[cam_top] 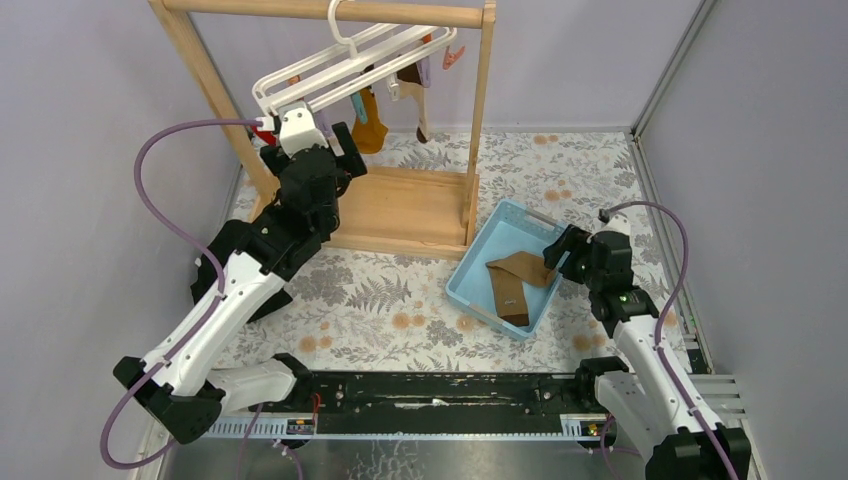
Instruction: Clip the socks to the hanger
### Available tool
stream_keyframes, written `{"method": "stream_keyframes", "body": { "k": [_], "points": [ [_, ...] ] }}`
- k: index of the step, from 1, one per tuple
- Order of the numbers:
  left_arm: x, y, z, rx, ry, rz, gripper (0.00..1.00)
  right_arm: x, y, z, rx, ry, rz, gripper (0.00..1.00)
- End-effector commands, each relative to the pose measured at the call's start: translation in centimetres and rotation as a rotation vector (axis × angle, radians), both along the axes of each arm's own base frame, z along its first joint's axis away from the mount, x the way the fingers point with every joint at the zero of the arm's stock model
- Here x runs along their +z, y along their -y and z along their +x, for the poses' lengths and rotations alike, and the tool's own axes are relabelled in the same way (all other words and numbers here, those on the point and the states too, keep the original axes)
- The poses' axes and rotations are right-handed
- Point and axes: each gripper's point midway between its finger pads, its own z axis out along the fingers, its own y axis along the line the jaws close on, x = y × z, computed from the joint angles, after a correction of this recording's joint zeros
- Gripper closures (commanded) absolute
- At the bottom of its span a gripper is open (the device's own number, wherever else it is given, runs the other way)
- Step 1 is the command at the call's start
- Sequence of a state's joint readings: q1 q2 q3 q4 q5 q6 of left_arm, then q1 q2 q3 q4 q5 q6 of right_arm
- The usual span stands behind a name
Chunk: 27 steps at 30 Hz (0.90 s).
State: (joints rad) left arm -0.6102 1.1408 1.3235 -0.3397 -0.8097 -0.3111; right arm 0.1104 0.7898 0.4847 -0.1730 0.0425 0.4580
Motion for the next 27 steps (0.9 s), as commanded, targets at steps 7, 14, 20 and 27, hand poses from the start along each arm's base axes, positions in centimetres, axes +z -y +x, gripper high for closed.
{"method": "stream_keyframes", "body": {
  "k": [7, 14, 20, 27],
  "points": [
    [1.4, -2.7, 0.0, 0.055, 0.008, -0.001, 0.02, 16.7, -9.8, 0.9, 0.558, 0.446, 0.007, 0.2],
    [0.9, -1.6, 0.3, 0.005, -0.004, -0.028, 0.02, 26.2, -17.1, 2.7, 0.737, 0.601, -0.013, 0.19],
    [0.9, -1.6, -0.2, -0.008, 0.003, -0.045, 0.02, 30.8, -23.8, 4.7, 0.8, 0.709, -0.111, 0.19],
    [1.5, -2.3, -1.3, -0.016, 0.025, -0.039, 0.02, 33.6, -29.0, 6.7, 0.84, 0.807, -0.103, 0.23]
  ]
}}
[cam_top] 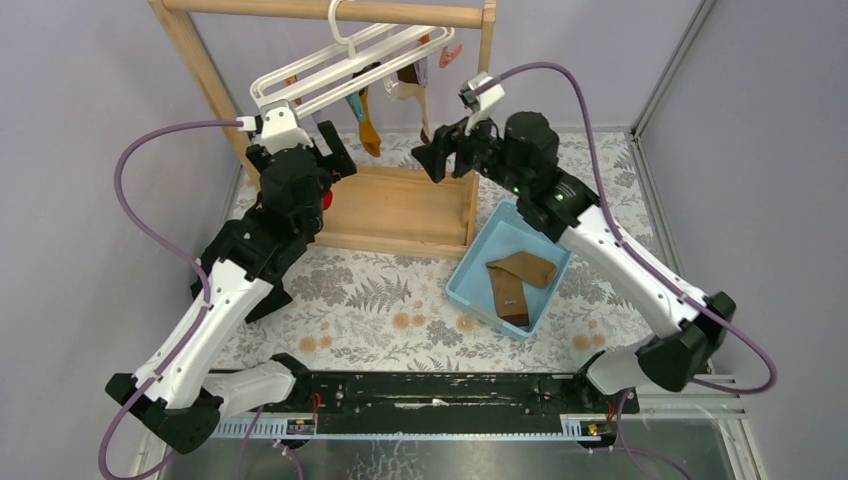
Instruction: Clip the socks to the hanger
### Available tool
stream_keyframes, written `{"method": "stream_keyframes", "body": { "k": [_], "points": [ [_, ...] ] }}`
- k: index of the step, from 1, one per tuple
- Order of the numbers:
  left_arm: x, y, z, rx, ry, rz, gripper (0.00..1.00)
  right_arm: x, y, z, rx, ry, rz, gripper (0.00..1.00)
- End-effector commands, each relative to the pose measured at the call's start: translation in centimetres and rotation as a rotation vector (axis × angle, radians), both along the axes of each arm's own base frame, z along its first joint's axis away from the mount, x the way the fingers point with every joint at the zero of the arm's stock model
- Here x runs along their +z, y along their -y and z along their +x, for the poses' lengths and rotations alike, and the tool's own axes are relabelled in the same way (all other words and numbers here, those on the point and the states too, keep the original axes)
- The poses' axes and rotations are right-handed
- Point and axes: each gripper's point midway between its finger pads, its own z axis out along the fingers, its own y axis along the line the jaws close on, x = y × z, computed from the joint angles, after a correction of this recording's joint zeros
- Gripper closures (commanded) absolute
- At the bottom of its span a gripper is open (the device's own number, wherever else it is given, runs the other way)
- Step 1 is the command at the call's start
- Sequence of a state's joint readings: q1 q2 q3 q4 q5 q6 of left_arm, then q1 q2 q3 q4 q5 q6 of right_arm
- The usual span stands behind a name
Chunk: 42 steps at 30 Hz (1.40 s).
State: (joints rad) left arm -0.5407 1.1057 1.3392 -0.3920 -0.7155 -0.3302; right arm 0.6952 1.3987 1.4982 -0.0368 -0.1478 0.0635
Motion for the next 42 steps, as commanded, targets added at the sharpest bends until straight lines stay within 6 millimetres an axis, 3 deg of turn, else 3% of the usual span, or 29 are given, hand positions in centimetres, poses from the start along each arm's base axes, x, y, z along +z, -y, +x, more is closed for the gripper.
{"method": "stream_keyframes", "body": {
  "k": [1, 6, 16, 24, 33, 42],
  "points": [
    [0.9, -1.0, -1.0, 0.004, 0.031, -0.005, 0.02, 4.9, -2.4, 0.8, -0.008, 0.145, 0.053, 0.23],
    [0.7, -1.1, -1.5, -0.006, 0.029, -0.007, 0.02, 5.3, -6.6, 0.7, 0.006, 0.212, 0.01, 0.25],
    [1.0, -0.5, -2.2, -0.06, 0.052, -0.035, 0.03, 6.3, -9.8, 2.7, -0.085, 0.272, 0.028, 0.31],
    [0.9, -0.2, -2.2, -0.078, 0.052, -0.029, 0.03, 6.8, -11.4, 4.7, -0.125, 0.285, 0.037, 0.37],
    [1.1, -0.6, -2.5, -0.071, 0.058, -0.015, 0.03, 7.1, -12.5, 5.4, -0.12, 0.266, 0.069, 0.43],
    [1.2, -0.7, -2.8, -0.076, 0.068, -0.022, 0.03, 6.5, -12.3, 6.4, -0.15, 0.25, 0.064, 0.46]
  ]
}}
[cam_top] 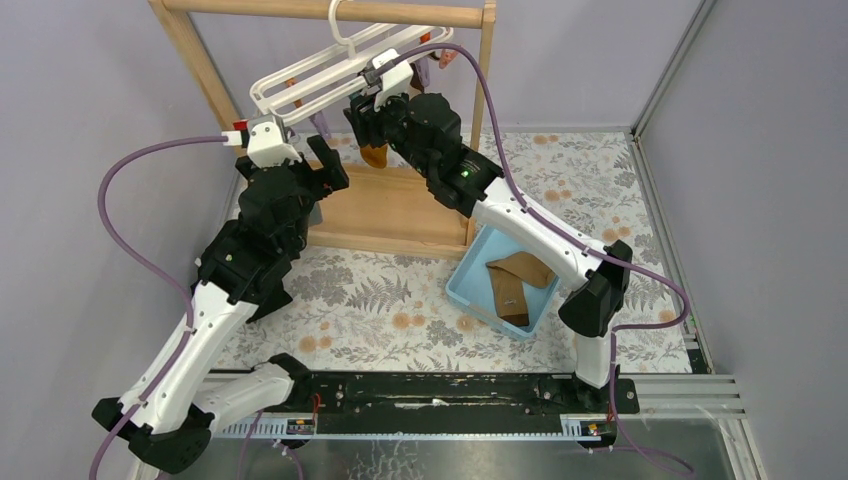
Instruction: Clip the socks to the hanger
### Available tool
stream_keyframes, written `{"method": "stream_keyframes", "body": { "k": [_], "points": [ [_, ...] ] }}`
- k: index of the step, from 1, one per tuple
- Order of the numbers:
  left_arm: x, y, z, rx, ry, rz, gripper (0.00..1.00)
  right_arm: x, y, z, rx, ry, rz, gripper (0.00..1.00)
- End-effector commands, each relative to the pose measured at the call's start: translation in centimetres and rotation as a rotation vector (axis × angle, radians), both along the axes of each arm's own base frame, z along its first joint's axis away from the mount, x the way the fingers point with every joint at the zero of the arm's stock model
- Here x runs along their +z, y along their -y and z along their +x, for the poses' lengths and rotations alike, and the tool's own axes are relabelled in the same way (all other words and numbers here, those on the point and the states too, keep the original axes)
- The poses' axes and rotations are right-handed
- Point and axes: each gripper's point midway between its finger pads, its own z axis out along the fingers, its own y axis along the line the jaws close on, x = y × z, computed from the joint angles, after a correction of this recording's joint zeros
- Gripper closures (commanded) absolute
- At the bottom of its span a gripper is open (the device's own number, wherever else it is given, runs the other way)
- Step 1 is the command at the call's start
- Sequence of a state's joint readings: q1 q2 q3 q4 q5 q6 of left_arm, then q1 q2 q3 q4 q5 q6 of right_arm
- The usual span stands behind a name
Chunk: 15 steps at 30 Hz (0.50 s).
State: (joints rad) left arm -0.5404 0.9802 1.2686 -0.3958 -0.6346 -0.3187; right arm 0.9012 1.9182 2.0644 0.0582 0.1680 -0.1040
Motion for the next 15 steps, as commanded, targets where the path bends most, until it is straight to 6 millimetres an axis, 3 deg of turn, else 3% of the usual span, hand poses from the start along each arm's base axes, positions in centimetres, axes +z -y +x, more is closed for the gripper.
{"method": "stream_keyframes", "body": {
  "k": [1, 13, 15],
  "points": [
    [0.7, -0.4, -0.2, 0.004, 0.031, 0.0, 0.03, 2.9, 0.6, 0.4, -0.028, 0.04, 0.077, 0.46],
    [0.9, -0.4, -0.3, 0.0, 0.039, -0.008, 0.03, 0.8, 0.6, 1.4, -0.022, -0.008, 0.074, 0.46],
    [0.9, -0.4, -0.3, 0.001, 0.039, -0.009, 0.03, 0.6, 0.8, 1.6, -0.02, -0.018, 0.084, 0.49]
  ]
}}
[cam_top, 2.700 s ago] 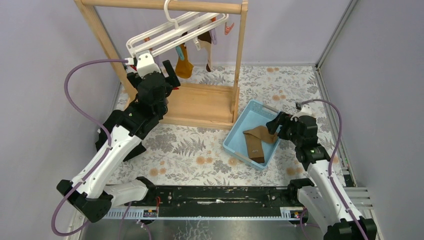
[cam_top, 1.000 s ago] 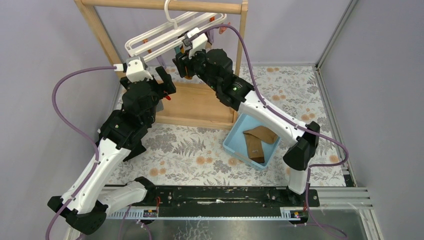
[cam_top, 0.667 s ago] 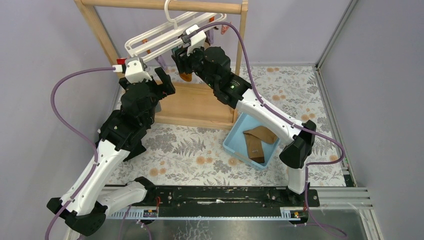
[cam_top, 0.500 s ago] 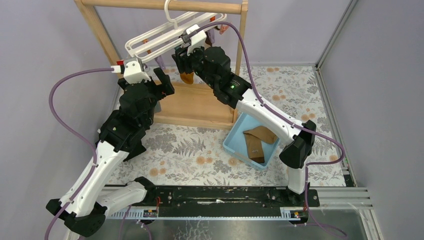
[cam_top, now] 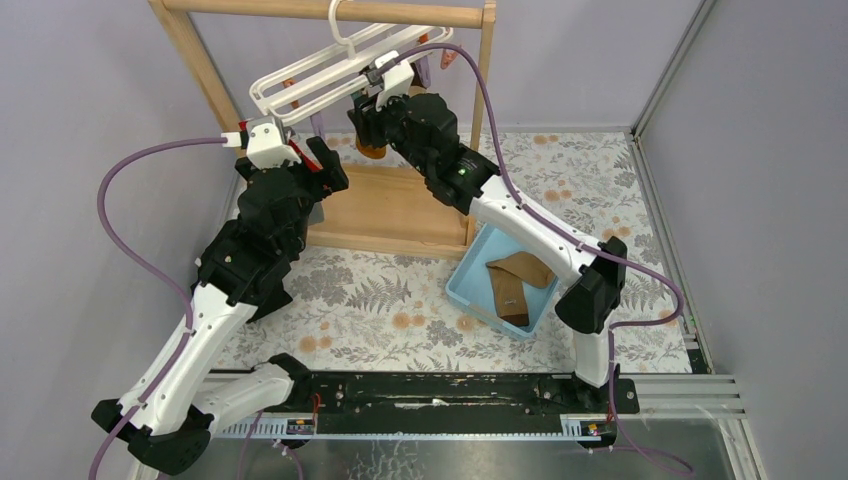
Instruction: Clip the socks to the hanger
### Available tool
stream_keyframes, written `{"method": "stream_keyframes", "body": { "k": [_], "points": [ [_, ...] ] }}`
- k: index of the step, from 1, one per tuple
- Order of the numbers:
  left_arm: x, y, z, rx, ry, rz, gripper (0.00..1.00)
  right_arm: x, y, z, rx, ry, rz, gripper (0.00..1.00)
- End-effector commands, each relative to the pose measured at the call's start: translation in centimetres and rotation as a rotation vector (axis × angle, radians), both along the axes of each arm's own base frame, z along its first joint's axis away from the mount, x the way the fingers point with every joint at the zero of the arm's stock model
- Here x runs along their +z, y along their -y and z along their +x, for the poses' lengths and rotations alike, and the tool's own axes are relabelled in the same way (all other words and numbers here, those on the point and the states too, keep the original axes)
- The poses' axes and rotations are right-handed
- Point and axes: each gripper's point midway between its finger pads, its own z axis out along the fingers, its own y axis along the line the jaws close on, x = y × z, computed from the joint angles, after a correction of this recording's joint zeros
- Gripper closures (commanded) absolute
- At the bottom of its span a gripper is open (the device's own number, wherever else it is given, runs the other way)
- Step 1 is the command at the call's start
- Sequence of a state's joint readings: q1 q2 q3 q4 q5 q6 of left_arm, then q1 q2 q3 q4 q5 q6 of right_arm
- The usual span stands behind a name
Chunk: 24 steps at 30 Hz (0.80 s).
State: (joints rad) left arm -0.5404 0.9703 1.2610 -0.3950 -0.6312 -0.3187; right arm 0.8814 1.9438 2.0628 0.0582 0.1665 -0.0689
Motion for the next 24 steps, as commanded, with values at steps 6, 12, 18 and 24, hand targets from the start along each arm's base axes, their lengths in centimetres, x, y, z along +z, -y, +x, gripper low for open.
{"method": "stream_keyframes", "body": {
  "k": [6, 12, 18, 24],
  "points": [
    [0.7, -0.3, 0.0, 0.003, 0.032, -0.005, 0.03, 2.4, 1.8, 0.5, -0.008, 0.011, 0.101, 0.69],
    [0.5, 0.0, 0.2, -0.005, 0.031, -0.017, 0.03, 3.1, 3.0, -0.3, 0.001, 0.023, 0.114, 0.88],
    [0.6, 0.2, 0.2, -0.013, 0.033, -0.024, 0.04, 4.5, 4.3, -1.9, 0.02, 0.031, 0.157, 1.0],
    [1.1, 1.1, 0.0, -0.066, 0.049, -0.061, 0.04, 6.3, 5.0, -4.1, 0.087, 0.033, 0.158, 1.0]
  ]
}}
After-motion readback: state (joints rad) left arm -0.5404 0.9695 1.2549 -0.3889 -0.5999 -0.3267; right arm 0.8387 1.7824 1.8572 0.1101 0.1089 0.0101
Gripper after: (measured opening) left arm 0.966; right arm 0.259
